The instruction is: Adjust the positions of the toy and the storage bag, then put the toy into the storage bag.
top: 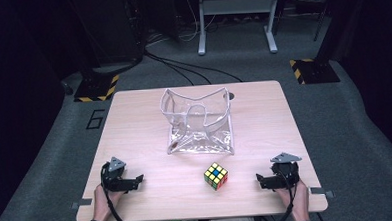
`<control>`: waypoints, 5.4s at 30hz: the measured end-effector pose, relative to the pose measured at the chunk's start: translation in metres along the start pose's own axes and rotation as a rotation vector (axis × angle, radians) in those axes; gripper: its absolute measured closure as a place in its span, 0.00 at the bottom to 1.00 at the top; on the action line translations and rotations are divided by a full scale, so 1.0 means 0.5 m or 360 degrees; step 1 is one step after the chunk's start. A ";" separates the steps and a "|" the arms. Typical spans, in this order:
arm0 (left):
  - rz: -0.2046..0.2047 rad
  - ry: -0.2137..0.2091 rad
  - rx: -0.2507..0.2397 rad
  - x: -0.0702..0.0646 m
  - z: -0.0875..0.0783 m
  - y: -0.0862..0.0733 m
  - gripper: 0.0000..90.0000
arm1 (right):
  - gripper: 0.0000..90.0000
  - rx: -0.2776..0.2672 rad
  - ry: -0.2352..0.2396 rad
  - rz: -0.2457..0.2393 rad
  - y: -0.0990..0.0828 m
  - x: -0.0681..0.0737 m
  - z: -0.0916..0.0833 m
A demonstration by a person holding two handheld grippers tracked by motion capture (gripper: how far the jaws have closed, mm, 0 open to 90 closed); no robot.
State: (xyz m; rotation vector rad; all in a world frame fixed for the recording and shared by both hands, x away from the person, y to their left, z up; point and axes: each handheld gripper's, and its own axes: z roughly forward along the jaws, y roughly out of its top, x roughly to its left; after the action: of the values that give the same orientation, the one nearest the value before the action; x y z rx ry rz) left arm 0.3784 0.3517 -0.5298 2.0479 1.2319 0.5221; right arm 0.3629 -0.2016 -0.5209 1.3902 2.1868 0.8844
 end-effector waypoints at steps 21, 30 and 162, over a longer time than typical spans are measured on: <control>-0.0025 0.0019 -0.0024 -0.001 0.000 -0.002 0.12 | 0.01 -0.0057 -0.0004 -0.0013 -0.015 0.002 0.010; -0.0079 0.0087 -0.0024 -0.009 0.002 0.000 0.12 | 0.00 -0.0075 -0.0065 -0.0035 -0.015 0.008 0.010; -0.0099 0.0112 -0.0019 -0.010 0.004 0.002 0.13 | 0.34 -0.0050 0.0373 -0.0336 0.104 0.284 0.066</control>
State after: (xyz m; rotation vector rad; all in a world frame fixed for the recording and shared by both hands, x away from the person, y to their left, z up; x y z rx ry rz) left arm 0.3779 0.3462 -0.5305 1.9898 1.3262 0.5751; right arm 0.3573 -0.0475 -0.5083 1.0607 2.4263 1.0411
